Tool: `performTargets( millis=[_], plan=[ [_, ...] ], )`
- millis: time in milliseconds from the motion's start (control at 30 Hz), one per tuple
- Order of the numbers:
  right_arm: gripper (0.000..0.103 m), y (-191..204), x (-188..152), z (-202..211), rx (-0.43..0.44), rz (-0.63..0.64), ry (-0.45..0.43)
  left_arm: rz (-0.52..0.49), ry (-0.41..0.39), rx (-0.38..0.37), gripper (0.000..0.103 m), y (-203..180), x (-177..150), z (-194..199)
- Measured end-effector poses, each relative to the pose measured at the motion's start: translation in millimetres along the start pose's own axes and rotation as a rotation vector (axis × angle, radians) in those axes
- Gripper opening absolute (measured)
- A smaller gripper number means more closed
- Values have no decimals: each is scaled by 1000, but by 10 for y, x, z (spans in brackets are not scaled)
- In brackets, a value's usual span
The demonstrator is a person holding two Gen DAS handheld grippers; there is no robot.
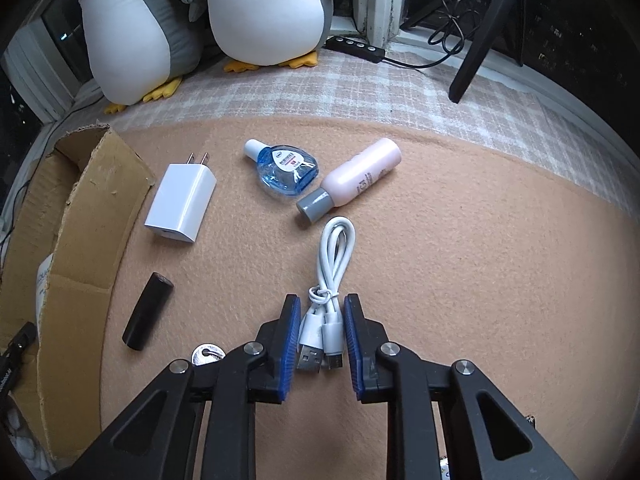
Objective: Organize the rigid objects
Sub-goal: 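Close the right gripper on the white USB cable, then carry the USB cable into the box and open the right gripper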
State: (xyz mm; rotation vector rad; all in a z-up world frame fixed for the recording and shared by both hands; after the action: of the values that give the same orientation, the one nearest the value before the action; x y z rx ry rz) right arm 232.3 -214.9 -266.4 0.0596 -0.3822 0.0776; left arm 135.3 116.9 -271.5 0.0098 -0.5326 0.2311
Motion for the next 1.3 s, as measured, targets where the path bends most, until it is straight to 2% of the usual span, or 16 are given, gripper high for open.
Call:
performTargets(
  millis=[300, 533, 800, 1133, 1300],
  plan=[
    [18, 11, -79, 156, 34, -30, -33, 0, 0, 0, 16, 1, 0, 1],
    [13, 255, -64, 404, 64, 22, -90, -1, -1, 0, 16, 5, -3, 5],
    [12, 482, -29, 610, 113, 56, -139, -1, -1, 1, 16, 3, -2, 4],
    [12, 1026, 133, 1094, 203, 144, -241, 0, -1, 2, 16, 2, -3, 4],
    [12, 1354, 225, 1087, 242, 187, -249, 0, -1, 1, 16, 4, -1, 2]
  ],
)
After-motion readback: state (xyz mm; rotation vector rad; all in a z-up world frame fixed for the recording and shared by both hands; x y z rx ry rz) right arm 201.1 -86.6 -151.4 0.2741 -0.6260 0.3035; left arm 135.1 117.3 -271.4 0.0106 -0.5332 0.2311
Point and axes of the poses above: each gripper's, at about its wrist camera, not at the fingertips, and z roughly against the way its jaws point, y to its left, x to its top, the point moved 9 cm from there along -z, roughly the way its jaws point, and after that the axes turned 3 degrees about -y, right-handed, at the moved point
